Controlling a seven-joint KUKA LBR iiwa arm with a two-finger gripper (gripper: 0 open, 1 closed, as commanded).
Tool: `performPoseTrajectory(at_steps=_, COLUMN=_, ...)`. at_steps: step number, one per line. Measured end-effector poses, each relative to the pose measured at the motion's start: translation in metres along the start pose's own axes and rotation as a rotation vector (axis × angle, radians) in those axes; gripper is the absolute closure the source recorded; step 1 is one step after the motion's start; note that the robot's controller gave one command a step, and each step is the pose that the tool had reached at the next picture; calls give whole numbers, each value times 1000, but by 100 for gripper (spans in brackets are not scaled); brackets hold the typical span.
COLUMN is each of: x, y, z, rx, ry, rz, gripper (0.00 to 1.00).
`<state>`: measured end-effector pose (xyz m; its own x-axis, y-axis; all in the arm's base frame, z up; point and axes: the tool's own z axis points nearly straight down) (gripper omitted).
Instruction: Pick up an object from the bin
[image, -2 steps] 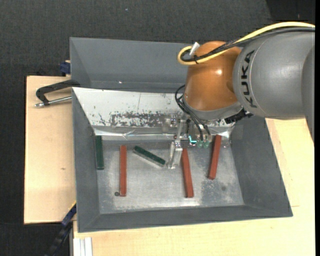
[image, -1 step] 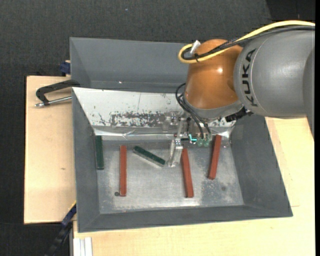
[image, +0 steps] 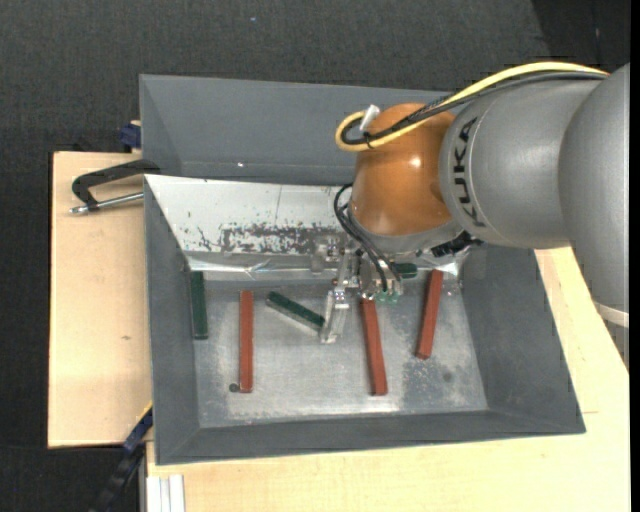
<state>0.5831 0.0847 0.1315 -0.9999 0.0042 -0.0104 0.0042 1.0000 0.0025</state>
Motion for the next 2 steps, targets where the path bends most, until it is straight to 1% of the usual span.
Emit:
performPoseTrajectory(at_steps=1, x=11, y=4, z=57, rx=1, ry=10, rz=5, gripper=100)
performPoseTrajectory(at_steps=2, x=11, y=3, z=57, rx=1, ry=10, rz=4, gripper=100)
